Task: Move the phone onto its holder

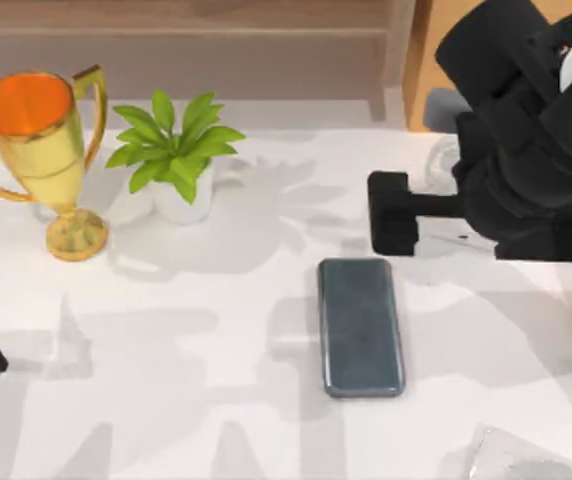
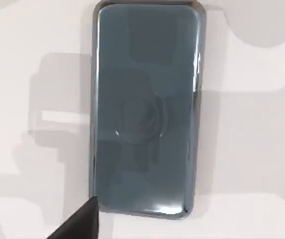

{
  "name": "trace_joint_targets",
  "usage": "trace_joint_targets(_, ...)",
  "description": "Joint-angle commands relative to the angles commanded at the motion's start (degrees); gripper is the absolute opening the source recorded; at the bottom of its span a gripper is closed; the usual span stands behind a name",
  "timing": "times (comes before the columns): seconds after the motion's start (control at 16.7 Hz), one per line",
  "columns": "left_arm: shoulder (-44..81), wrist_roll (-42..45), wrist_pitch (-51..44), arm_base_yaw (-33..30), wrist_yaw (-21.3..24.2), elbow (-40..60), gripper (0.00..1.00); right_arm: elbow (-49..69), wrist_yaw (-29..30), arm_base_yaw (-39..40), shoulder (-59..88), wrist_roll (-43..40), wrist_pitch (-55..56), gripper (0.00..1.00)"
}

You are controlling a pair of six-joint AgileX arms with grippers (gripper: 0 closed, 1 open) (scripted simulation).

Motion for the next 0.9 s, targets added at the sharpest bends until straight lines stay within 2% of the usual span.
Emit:
trace_joint_targets(0.24, 0.0, 0.0, 0.0, 0.0, 0.0, 0.0, 1.0, 12.9, 0.3, 3.3, 17.7, 4.4, -6.6, 1.0)
trace_joint_targets(0.42, 0.0, 0.0, 0.0, 0.0, 0.0, 0.0, 1.0, 19.1, 0.3, 4.6, 25.7, 6.4, -9.5, 1.0)
trace_joint_targets(0.9, 0.0, 0.0, 0.0, 0.0, 0.0, 0.0, 1.0, 20.7, 0.3, 4.7, 28.2, 6.9, -10.1, 1.0)
